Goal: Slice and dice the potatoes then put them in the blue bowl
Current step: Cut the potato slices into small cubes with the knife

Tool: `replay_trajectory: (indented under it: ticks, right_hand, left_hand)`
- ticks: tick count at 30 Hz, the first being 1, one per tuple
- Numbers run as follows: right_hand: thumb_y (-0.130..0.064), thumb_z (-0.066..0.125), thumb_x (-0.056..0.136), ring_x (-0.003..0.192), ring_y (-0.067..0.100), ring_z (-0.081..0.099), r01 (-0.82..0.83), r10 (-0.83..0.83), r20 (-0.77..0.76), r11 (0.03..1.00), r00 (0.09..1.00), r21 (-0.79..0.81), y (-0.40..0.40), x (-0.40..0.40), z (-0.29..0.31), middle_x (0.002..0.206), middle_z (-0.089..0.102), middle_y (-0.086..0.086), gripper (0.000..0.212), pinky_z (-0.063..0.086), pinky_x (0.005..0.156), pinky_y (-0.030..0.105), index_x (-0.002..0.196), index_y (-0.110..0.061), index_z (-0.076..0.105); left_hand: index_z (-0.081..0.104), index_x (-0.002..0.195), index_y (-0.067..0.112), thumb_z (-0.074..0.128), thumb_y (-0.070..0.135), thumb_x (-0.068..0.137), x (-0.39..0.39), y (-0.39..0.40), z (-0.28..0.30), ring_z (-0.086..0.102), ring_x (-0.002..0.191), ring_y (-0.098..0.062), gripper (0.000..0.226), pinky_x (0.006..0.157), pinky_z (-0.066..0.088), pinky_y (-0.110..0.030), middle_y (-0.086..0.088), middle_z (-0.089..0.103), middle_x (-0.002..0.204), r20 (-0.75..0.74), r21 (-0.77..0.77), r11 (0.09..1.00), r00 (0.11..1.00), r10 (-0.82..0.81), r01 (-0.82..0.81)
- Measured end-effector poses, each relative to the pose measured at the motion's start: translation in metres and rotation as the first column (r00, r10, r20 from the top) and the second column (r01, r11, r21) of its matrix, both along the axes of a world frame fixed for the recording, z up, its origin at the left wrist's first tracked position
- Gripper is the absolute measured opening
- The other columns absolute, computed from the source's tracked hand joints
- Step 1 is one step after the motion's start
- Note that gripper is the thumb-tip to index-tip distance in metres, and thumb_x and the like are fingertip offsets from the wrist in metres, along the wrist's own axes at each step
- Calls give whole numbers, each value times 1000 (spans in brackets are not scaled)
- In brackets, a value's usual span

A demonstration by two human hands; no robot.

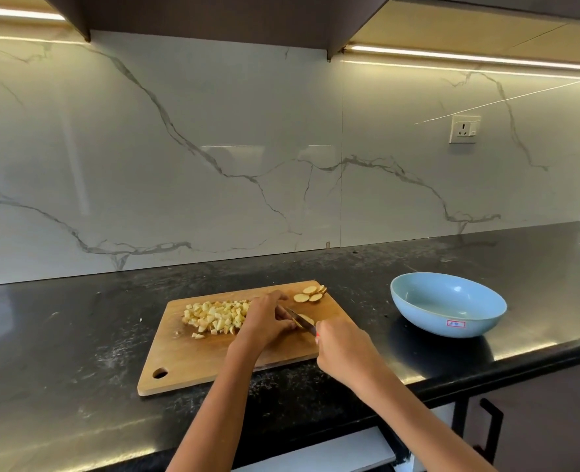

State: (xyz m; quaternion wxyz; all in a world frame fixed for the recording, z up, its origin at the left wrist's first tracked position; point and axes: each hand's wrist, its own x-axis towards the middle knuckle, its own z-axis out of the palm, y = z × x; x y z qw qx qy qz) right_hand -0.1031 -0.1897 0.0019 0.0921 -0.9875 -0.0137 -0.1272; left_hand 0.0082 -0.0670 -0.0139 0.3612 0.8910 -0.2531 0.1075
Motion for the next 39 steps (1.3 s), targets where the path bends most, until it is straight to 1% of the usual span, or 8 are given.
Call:
replay_trajectory:
  ticks: [10, 17, 21, 23, 28, 33, 36, 39]
  right_hand:
    - [-8, 49, 94, 97, 22, 61, -18, 17, -3, 990, 1000, -142, 13, 5, 3, 109, 62, 10, 21, 42, 69, 26, 112, -8, 58]
    - [-11, 51, 93, 99, 21, 59, -34, 29, -57, 994, 998, -106, 4, -2, 0, 111, 59, 9, 20, 43, 74, 27, 112, -8, 56]
    - [-9, 50, 92, 87, 20, 57, -27, 23, -47, 996, 999, -90, -3, -13, -5, 105, 61, 9, 15, 40, 68, 27, 105, -8, 59]
    - [-11, 51, 93, 92, 21, 58, -30, 26, -49, 996, 998, -86, -3, -14, -3, 106, 61, 9, 16, 40, 68, 26, 107, -8, 59]
    - [-15, 52, 93, 97, 21, 59, -46, 40, -73, 995, 997, -94, -6, -17, 5, 108, 61, 9, 20, 41, 72, 27, 111, -9, 58]
    - [-18, 51, 94, 75, 18, 55, -38, 30, -111, 997, 993, -73, -17, -25, 14, 89, 58, 7, 12, 40, 64, 27, 99, -10, 58]
    - [-17, 49, 93, 55, 10, 41, -29, 22, -111, 998, 994, -59, -25, -30, 25, 66, 41, -2, 16, 30, 49, 23, 77, -13, 47]
    - [-16, 49, 93, 53, 8, 38, -44, 38, -99, 997, 994, -59, -29, -34, 33, 64, 37, -3, 16, 27, 47, 22, 78, -13, 45]
  left_hand:
    - [53, 123, 7, 73, 7, 77, 1, -1, -1, 62, 80, -7, 50, 78, 47, -14, -7, 71, 91, 40, 20, 1000, 999, -19, 18]
    - [54, 124, 12, 69, 9, 81, -1, -1, -1, 59, 80, -5, 46, 79, 45, -14, -2, 68, 92, 33, 70, 997, 999, -20, 18]
    - [59, 120, 19, 63, 7, 85, 1, -4, 1, 50, 95, -7, 36, 85, 41, -16, 3, 56, 109, 57, 179, 983, 997, -56, 45]
    - [64, 111, 20, 59, 5, 87, 0, -7, 2, 50, 106, -10, 29, 91, 40, -20, 3, 55, 117, 59, 223, 972, 994, -90, 75]
    - [68, 99, 20, 58, 3, 87, 2, -6, 0, 52, 107, -12, 23, 94, 41, -22, 2, 59, 113, 53, 229, 970, 994, -100, 86]
    - [71, 96, 18, 60, 4, 86, 2, -5, 1, 52, 105, -10, 20, 95, 39, -22, 4, 60, 111, 43, 178, 981, 995, -88, 79]
    - [71, 96, 17, 61, 3, 85, 4, -5, 1, 54, 101, -11, 21, 90, 42, -20, 2, 62, 108, 19, 155, 984, 995, -95, 91]
    - [71, 98, 17, 62, 3, 85, 6, -4, -1, 55, 101, -12, 21, 90, 44, -22, 1, 63, 107, -7, 149, 985, 996, -92, 92]
